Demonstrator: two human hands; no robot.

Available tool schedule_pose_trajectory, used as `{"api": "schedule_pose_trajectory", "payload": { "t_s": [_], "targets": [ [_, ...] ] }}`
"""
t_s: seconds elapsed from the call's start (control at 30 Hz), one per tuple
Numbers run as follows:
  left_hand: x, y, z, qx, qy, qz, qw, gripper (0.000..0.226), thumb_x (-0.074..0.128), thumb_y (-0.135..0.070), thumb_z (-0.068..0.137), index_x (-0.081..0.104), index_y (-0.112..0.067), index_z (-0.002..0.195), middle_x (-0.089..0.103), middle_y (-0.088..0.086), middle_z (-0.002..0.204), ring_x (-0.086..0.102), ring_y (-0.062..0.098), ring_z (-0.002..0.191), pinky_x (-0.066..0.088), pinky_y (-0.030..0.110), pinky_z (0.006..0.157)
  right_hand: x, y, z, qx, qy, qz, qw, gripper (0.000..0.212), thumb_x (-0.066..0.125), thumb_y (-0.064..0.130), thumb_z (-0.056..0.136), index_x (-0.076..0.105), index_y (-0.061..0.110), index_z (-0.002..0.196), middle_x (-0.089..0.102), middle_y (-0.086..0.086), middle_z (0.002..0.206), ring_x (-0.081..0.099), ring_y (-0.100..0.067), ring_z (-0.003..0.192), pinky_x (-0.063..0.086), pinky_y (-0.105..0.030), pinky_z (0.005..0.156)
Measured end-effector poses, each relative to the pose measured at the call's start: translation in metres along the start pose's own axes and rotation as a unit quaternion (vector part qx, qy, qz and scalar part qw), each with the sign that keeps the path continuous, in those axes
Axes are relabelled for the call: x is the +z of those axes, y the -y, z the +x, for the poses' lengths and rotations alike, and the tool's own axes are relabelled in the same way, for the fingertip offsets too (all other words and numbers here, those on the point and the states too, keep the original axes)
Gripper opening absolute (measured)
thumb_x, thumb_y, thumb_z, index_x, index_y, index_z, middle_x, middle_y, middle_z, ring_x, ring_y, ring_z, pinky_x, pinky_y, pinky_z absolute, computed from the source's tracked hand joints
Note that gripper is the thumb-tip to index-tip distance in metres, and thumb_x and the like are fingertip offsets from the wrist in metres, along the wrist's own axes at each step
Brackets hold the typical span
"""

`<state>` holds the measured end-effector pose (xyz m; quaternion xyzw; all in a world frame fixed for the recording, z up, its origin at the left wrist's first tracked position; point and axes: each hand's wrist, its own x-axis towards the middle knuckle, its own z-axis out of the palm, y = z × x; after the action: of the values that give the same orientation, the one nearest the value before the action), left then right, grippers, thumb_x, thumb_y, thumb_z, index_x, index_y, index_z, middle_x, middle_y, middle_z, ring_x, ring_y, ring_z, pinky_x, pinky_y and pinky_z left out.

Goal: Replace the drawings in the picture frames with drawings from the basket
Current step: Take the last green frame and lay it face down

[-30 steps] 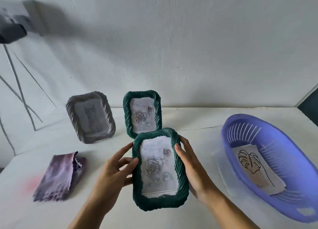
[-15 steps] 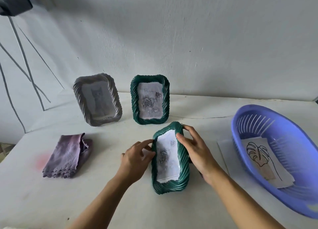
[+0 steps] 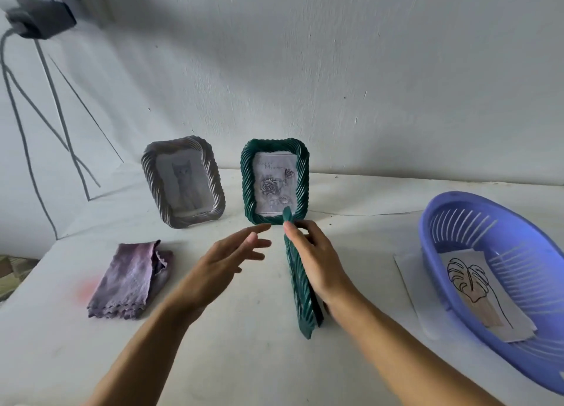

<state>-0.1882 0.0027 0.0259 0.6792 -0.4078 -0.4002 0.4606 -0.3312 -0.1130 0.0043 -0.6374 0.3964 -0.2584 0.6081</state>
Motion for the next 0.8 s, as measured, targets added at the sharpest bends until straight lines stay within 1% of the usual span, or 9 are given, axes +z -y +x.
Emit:
{"api": "schedule_pose_trajectory", "payload": {
  "t_s": [0.1, 0.17, 0.3, 0.4, 0.47, 0.53, 0.6, 0.7, 0.8],
  "targets": [
    [-0.007, -0.011, -0.009, 0.005, 0.028, 0.011, 1.0, 0.043, 0.037, -0.044, 0.101, 0.053, -0.04, 0.14, 0.069, -0.017, 0.125, 0.065, 0.007, 0.112, 0.045, 0.035, 0.095, 0.021, -0.003, -0.004, -0.033, 0.004, 0.001, 0.999, 0.026, 0.053, 0.055, 0.096, 0.066, 0.034, 0.104, 0.07, 0.015, 0.1, 0.061, 0.007, 0.095, 0.045, -0.016, 0.079],
    [-0.007, -0.01, -0.012, 0.009, 0.03, 0.015, 0.999, 0.042, 0.039, -0.041, 0.102, 0.052, -0.038, 0.141, 0.069, -0.019, 0.123, 0.065, 0.006, 0.11, 0.044, 0.025, 0.09, 0.028, -0.011, -0.003, -0.052, 0.007, -0.008, 0.999, 0.036, 0.046, 0.058, 0.098, 0.067, 0.031, 0.108, 0.07, 0.012, 0.103, 0.061, 0.002, 0.1, 0.047, -0.021, 0.086],
    [-0.013, 0.001, -0.016, 0.035, -0.039, 0.016, 0.998, 0.032, 0.052, -0.033, 0.098, 0.064, -0.035, 0.127, 0.075, -0.01, 0.111, 0.064, 0.007, 0.098, 0.047, 0.009, 0.084, 0.024, -0.032, -0.004, -0.011, 0.022, -0.016, 1.0, 0.035, 0.042, 0.049, 0.103, 0.069, 0.028, 0.11, 0.066, 0.011, 0.115, 0.059, -0.006, 0.11, 0.045, -0.025, 0.097],
    [-0.022, 0.031, -0.011, 0.023, -0.104, 0.131, 0.986, 0.033, 0.064, -0.035, 0.094, 0.064, -0.035, 0.127, 0.072, -0.006, 0.103, 0.062, 0.009, 0.096, 0.047, 0.014, 0.085, 0.011, -0.056, -0.005, -0.091, 0.076, -0.181, 0.976, 0.034, 0.049, 0.042, 0.102, 0.059, 0.035, 0.134, 0.052, 0.021, 0.139, 0.044, -0.001, 0.13, 0.034, -0.024, 0.11],
    [-0.027, 0.058, -0.009, 0.012, -0.132, 0.216, 0.967, 0.036, 0.066, -0.049, 0.09, 0.066, -0.039, 0.124, 0.066, -0.013, 0.099, 0.06, 0.008, 0.093, 0.049, 0.033, 0.089, 0.004, -0.072, -0.007, -0.144, 0.079, -0.327, 0.931, 0.045, 0.044, 0.049, 0.102, 0.048, 0.035, 0.144, 0.039, 0.022, 0.15, 0.032, -0.001, 0.138, 0.026, -0.027, 0.115],
    [-0.025, 0.084, -0.009, -0.003, -0.121, 0.289, 0.95, 0.04, 0.06, -0.058, 0.086, 0.064, -0.047, 0.124, 0.06, -0.021, 0.103, 0.057, 0.003, 0.098, 0.042, 0.044, 0.089, 0.0, -0.084, -0.008, -0.198, 0.063, -0.418, 0.884, 0.048, 0.04, 0.053, 0.101, 0.049, 0.033, 0.144, 0.04, 0.019, 0.153, 0.033, -0.007, 0.14, 0.029, -0.033, 0.114],
    [-0.018, 0.105, -0.01, 0.006, -0.125, 0.349, 0.929, 0.038, 0.056, -0.054, 0.091, 0.06, -0.051, 0.128, 0.052, -0.023, 0.109, 0.052, 0.006, 0.108, 0.031, 0.039, 0.083, 0.0, -0.091, -0.008, -0.238, 0.044, -0.466, 0.851, 0.048, 0.041, 0.052, 0.099, 0.053, 0.03, 0.141, 0.046, 0.014, 0.15, 0.039, -0.012, 0.138, 0.036, -0.039, 0.108],
    [-0.01, 0.121, -0.013, 0.056, -0.172, 0.368, 0.912, 0.042, 0.043, -0.056, 0.089, 0.064, -0.049, 0.125, 0.052, -0.019, 0.111, 0.051, 0.007, 0.104, 0.026, 0.036, 0.077, 0.003, -0.094, -0.007, -0.256, 0.019, -0.47, 0.844, 0.045, 0.046, 0.048, 0.098, 0.058, 0.028, 0.135, 0.052, 0.011, 0.145, 0.045, -0.015, 0.132, 0.041, -0.042, 0.102],
    [-0.004, 0.12, -0.011, 0.044, -0.202, 0.358, 0.91, 0.043, 0.045, -0.055, 0.083, 0.067, -0.049, 0.12, 0.053, -0.019, 0.111, 0.051, 0.007, 0.102, 0.023, 0.035, 0.079, 0.004, -0.092, -0.007, -0.259, 0.011, -0.482, 0.837, 0.044, 0.047, 0.049, 0.095, 0.059, 0.029, 0.132, 0.054, 0.013, 0.141, 0.045, -0.015, 0.129, 0.038, -0.041, 0.1]
  ]
}}
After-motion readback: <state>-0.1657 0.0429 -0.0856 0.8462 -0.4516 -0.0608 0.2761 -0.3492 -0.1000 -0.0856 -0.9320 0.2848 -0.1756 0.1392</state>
